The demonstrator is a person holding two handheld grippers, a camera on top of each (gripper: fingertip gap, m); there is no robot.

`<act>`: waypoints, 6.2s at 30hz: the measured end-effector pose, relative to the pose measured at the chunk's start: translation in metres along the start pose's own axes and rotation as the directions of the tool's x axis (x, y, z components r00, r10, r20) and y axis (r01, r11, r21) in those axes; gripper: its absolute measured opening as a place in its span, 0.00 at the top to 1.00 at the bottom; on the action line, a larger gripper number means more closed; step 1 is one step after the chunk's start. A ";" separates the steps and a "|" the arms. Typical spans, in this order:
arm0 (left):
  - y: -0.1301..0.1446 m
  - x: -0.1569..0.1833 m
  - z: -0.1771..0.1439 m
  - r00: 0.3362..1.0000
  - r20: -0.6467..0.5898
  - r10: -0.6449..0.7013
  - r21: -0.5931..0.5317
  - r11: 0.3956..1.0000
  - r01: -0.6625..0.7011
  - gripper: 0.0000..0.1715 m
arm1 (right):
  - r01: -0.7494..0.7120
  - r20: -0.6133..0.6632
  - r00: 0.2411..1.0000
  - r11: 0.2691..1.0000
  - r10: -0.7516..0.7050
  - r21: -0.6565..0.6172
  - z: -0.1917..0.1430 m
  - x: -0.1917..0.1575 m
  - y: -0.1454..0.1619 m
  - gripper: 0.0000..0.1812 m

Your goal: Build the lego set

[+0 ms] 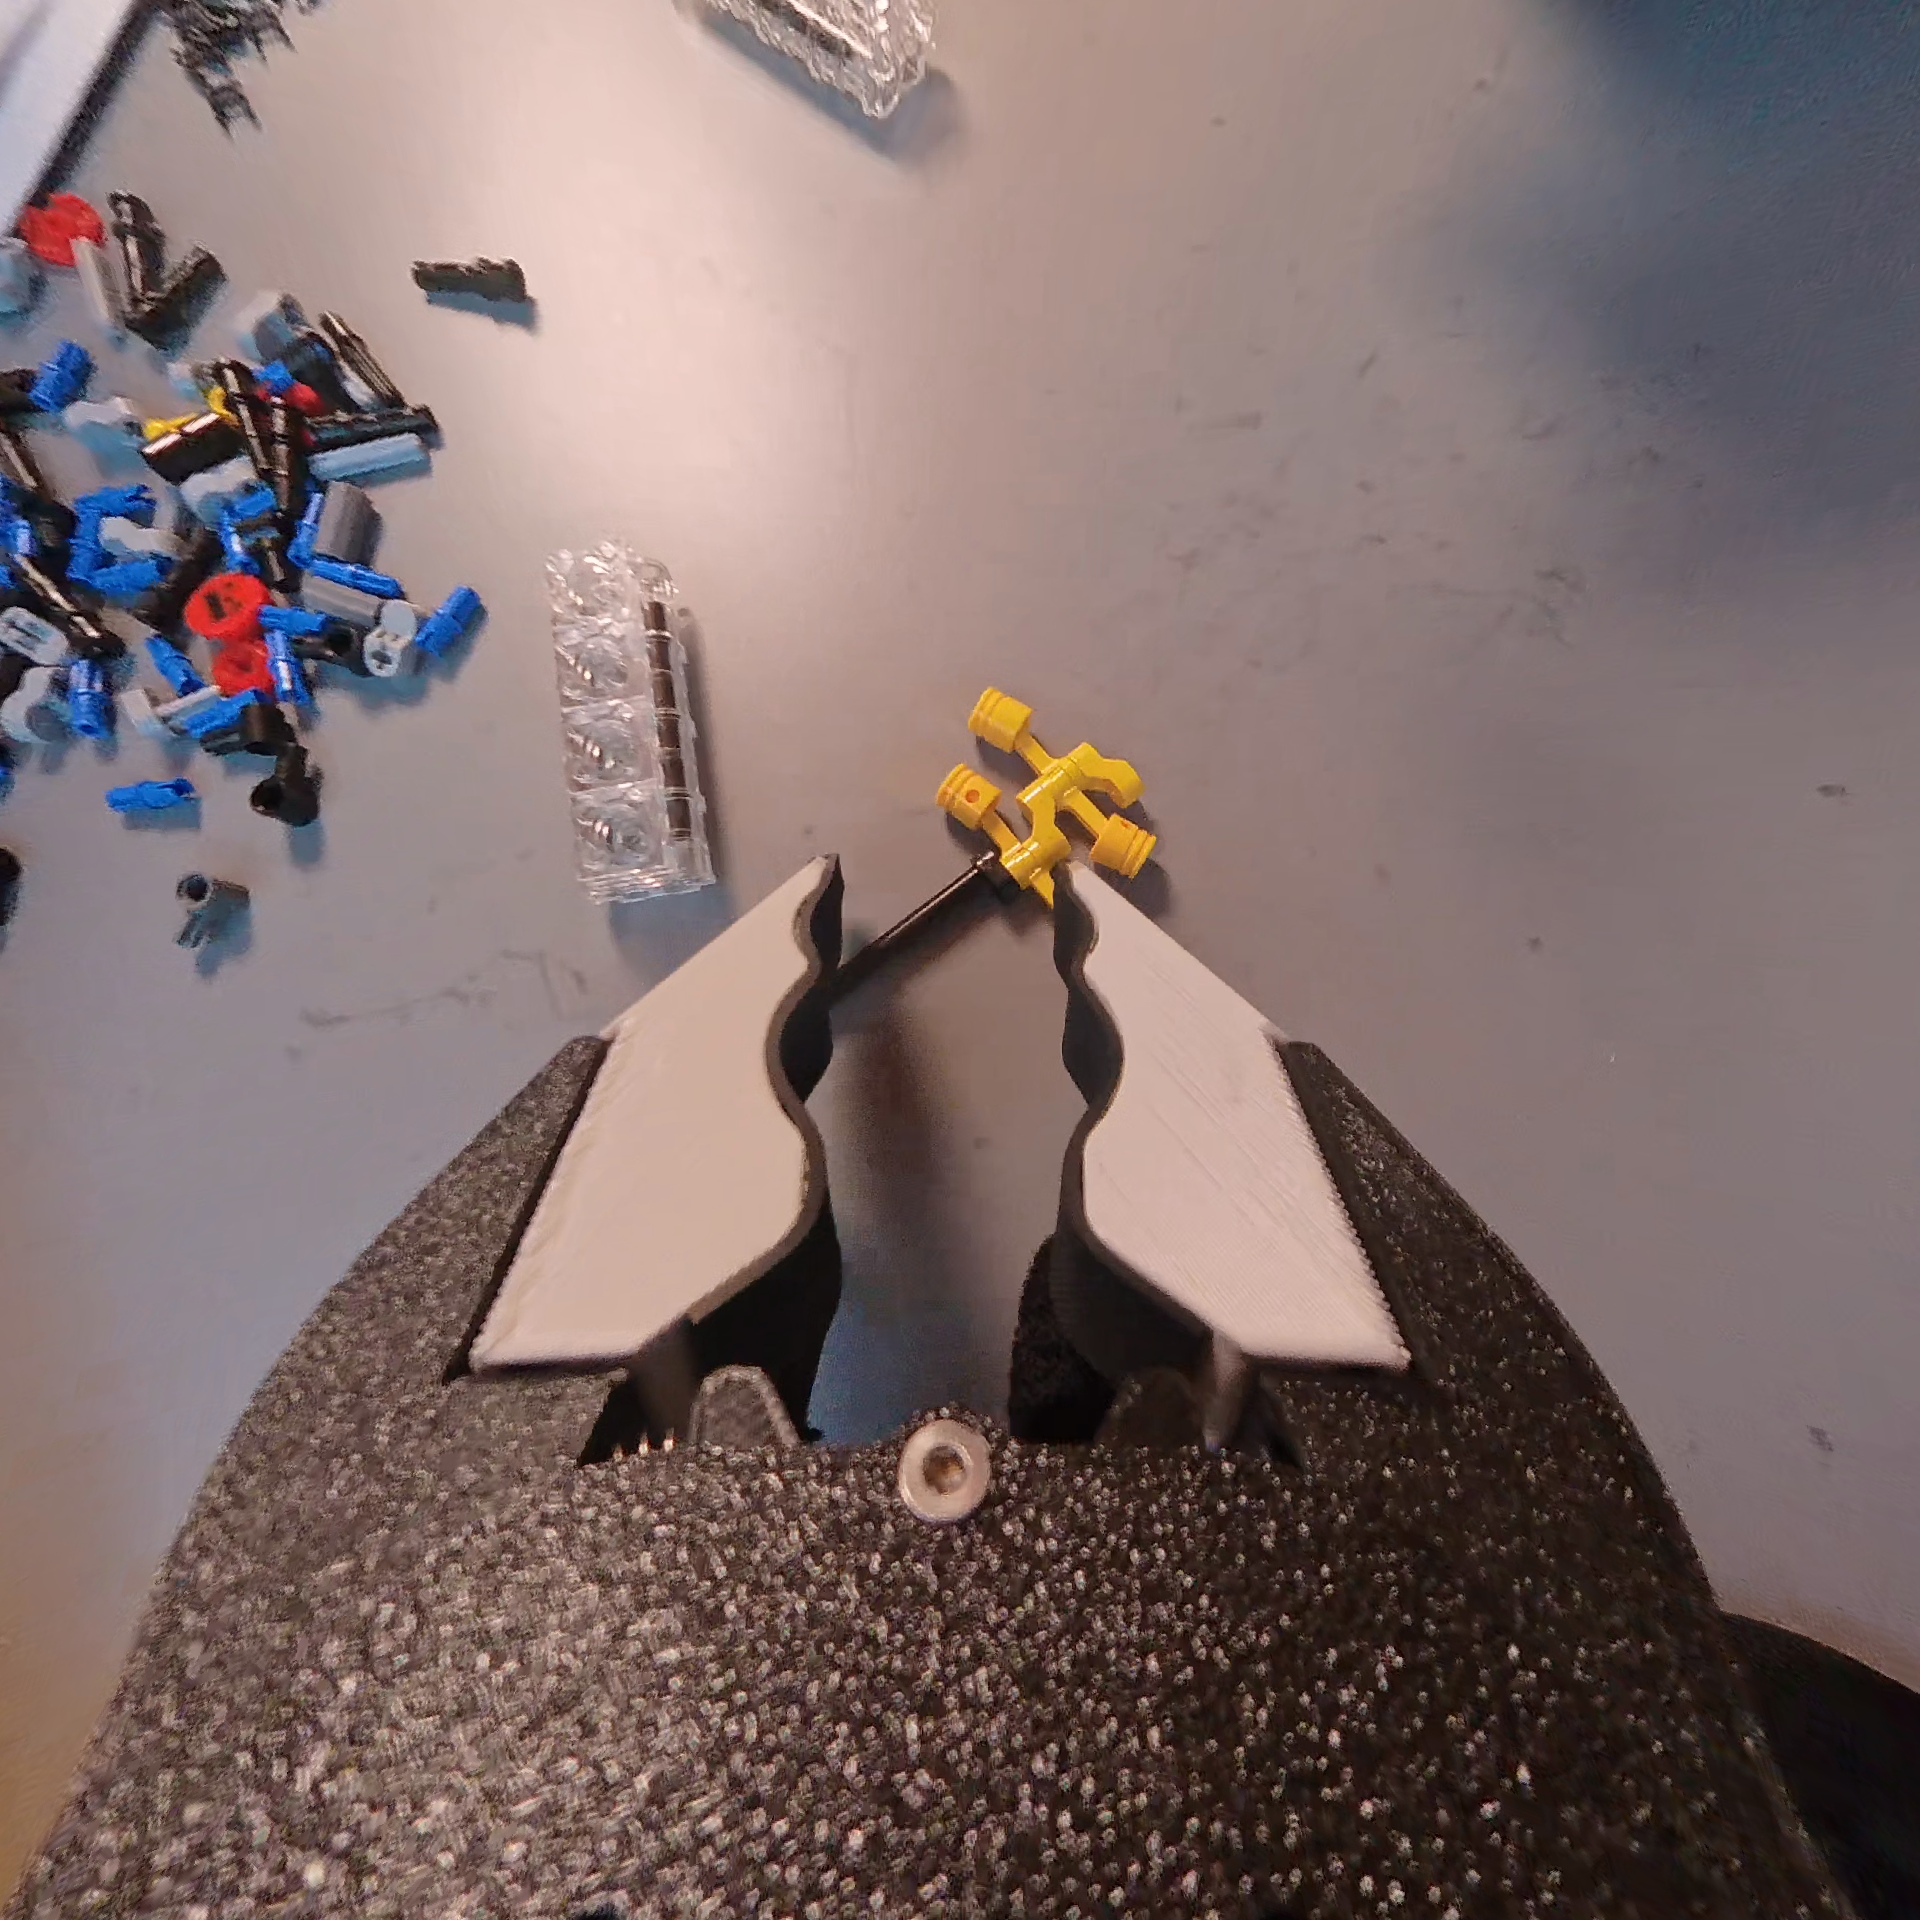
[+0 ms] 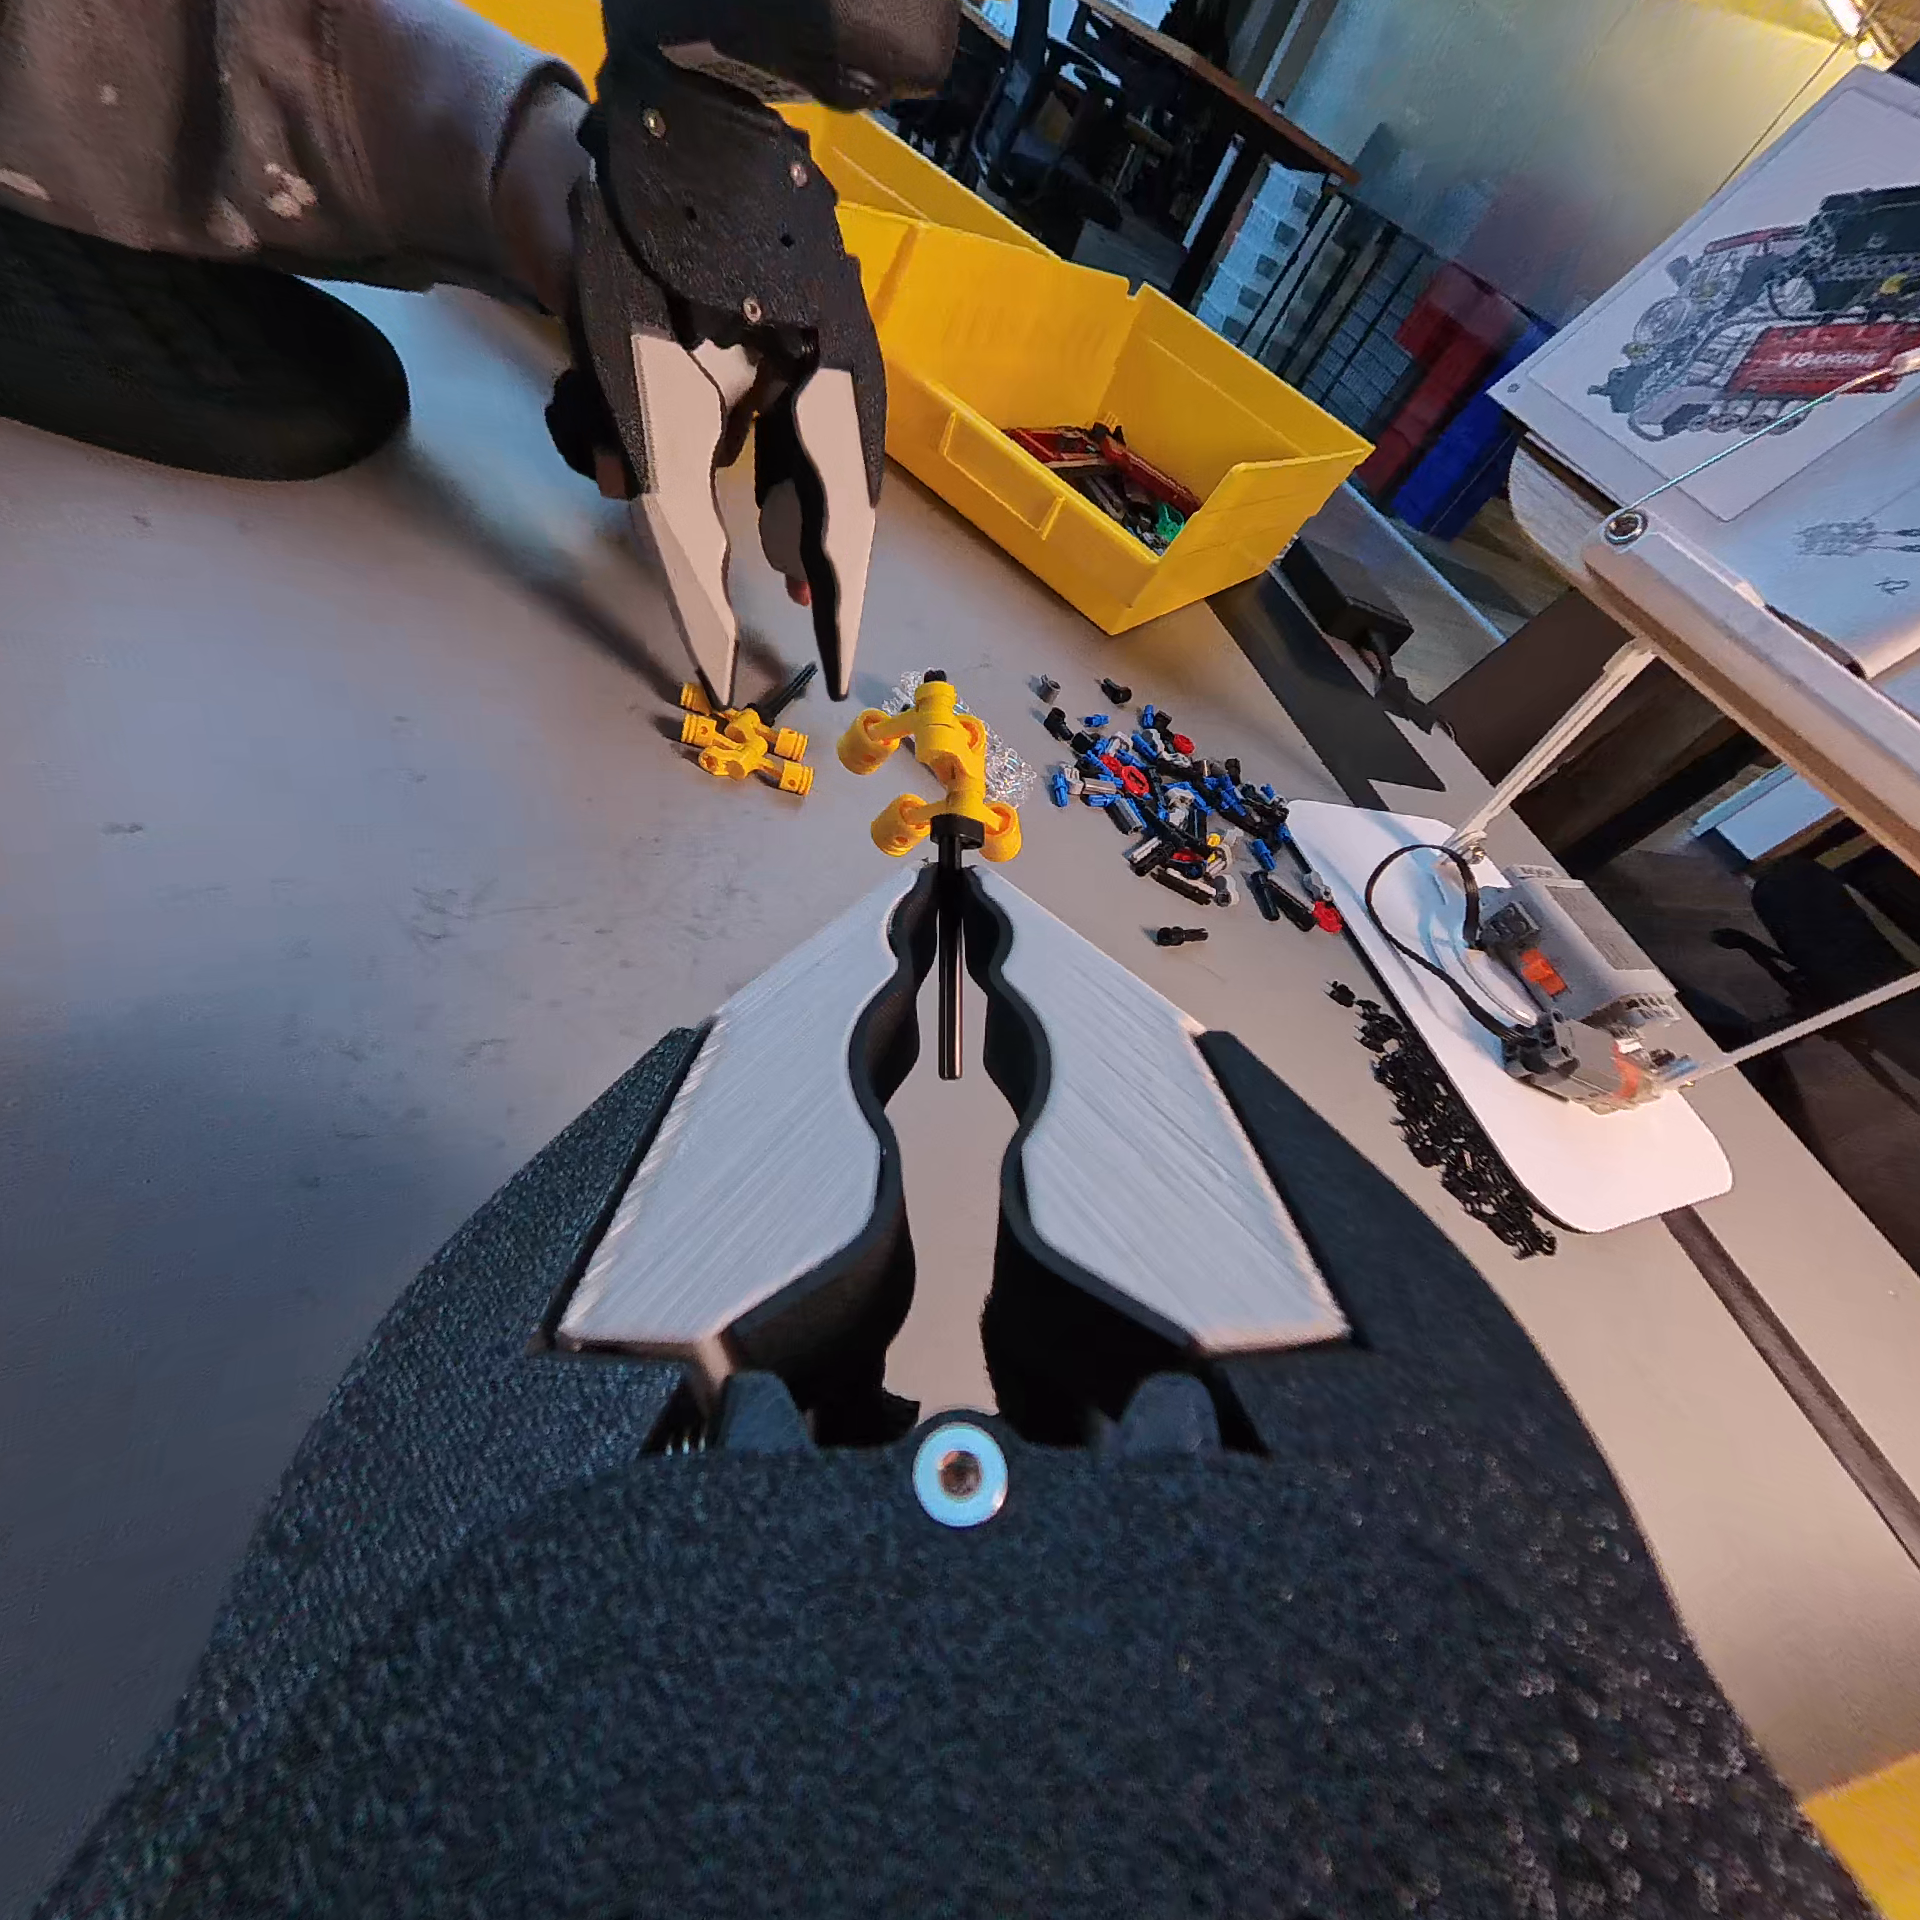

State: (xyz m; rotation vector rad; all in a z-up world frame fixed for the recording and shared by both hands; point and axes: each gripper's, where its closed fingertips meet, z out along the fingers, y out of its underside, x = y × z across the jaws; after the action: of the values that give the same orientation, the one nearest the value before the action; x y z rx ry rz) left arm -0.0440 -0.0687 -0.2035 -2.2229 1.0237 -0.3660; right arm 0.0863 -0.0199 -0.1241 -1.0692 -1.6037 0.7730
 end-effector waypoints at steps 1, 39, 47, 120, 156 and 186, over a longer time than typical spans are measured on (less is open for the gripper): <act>0.000 0.002 0.003 1.000 -0.016 0.004 -0.007 1.000 -0.004 0.79 | 0.000 -0.001 1.000 1.000 0.000 0.000 0.000 0.000 0.000 0.98; 0.001 0.021 0.003 0.994 -0.048 -0.094 -0.007 0.996 0.094 0.91 | 0.013 0.007 1.000 1.000 -0.013 -0.029 0.003 -0.002 0.008 0.98; -0.020 0.035 0.026 0.998 -0.062 -0.017 0.028 0.999 0.019 0.93 | 0.013 0.011 1.000 1.000 -0.013 -0.027 0.003 -0.002 0.008 0.98; -0.038 0.017 0.015 0.962 0.129 -0.243 0.001 0.970 0.245 0.90 | 0.009 -0.104 0.995 0.999 -0.004 0.049 -0.024 0.030 -0.006 0.98; -0.051 0.039 0.053 0.998 -0.052 0.046 -0.010 0.999 -0.047 0.91 | -0.024 -0.091 0.995 0.999 0.028 0.043 -0.020 0.028 0.002 0.98; -0.137 0.053 0.019 0.984 -0.151 -0.093 0.528 0.834 0.160 0.86 | -0.227 0.002 0.973 0.945 0.233 0.235 0.002 0.016 -0.036 0.98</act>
State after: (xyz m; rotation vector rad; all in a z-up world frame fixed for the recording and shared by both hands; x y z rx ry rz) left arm 0.0783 -0.0341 -0.1276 -1.7683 0.7144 -0.7566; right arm 0.0734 -0.0195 -0.0868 -1.0994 -1.3409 1.0725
